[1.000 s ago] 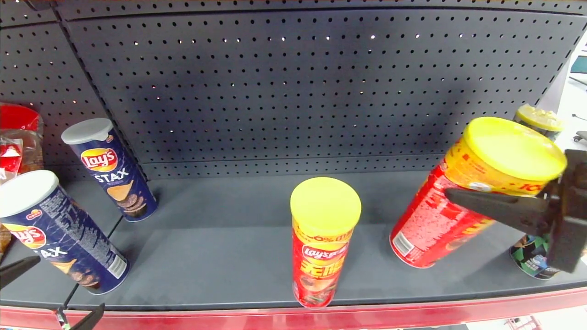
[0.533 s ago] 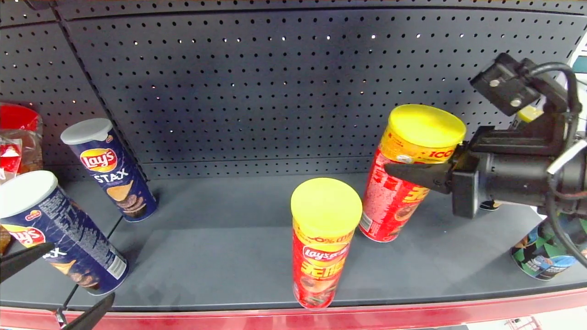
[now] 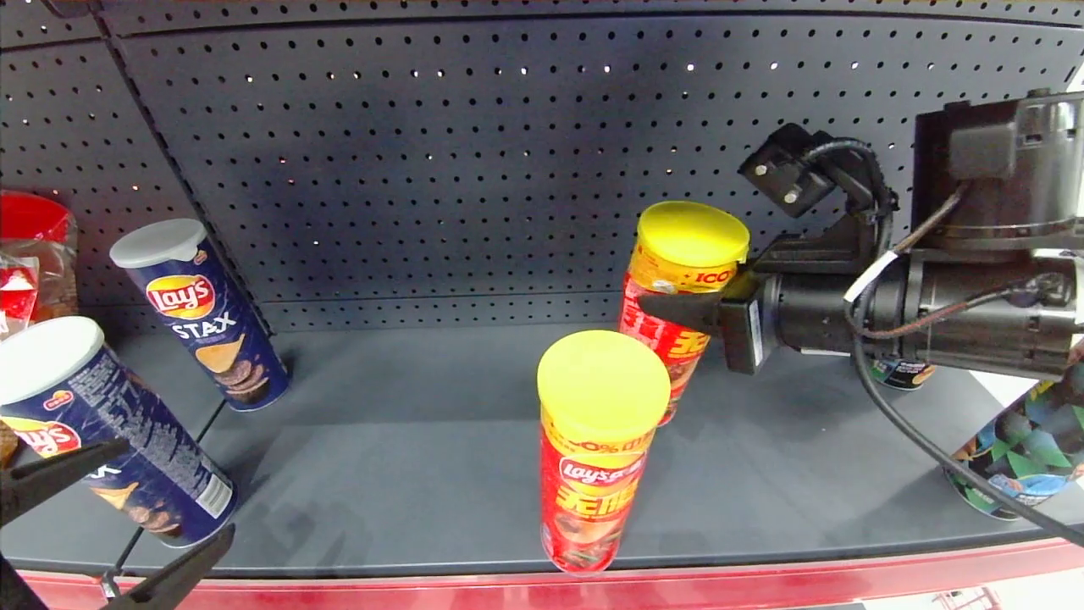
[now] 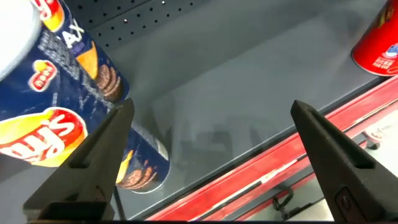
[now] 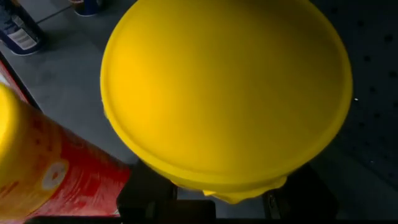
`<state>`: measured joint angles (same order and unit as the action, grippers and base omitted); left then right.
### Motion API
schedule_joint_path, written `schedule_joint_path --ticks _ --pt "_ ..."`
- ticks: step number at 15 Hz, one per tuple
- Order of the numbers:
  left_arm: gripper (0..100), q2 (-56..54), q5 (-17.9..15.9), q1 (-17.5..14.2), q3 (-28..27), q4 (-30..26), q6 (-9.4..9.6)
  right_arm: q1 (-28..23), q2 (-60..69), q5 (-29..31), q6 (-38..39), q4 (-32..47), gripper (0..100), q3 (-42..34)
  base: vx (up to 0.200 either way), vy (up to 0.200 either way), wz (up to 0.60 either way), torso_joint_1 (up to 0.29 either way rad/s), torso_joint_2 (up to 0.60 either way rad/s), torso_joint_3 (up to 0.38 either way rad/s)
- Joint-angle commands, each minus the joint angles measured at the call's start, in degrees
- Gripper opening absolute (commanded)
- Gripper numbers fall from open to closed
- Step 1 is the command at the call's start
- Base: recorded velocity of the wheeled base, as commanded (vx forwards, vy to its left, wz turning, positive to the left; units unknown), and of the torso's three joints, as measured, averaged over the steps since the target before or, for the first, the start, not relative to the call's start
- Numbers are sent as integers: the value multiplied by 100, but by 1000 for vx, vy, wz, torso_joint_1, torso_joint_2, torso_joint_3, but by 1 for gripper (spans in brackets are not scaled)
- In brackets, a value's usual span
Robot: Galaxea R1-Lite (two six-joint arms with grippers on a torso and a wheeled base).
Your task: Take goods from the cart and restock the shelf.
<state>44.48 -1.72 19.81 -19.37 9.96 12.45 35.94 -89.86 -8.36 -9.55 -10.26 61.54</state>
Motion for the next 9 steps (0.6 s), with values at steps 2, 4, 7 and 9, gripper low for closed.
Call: schedule_joint_path --ticks 2,4,7,9 --pt "100 78 -338 14 56 6 -181 1 -436 -25 5 -28 0 227 0 0 0 0 0 0" --pt "100 69 -338 14 65 6 -181 1 -621 -25 5 -28 0 473 0 0 0 0 0 0" --pt "100 87 -347 14 65 -3 -181 19 -823 -34 40 -28 0 658 0 0 0 0 0 0" --pt "100 96 -347 14 65 -3 -181 80 -920 -34 93 -37 0 667 0 0 0 0 0 0"
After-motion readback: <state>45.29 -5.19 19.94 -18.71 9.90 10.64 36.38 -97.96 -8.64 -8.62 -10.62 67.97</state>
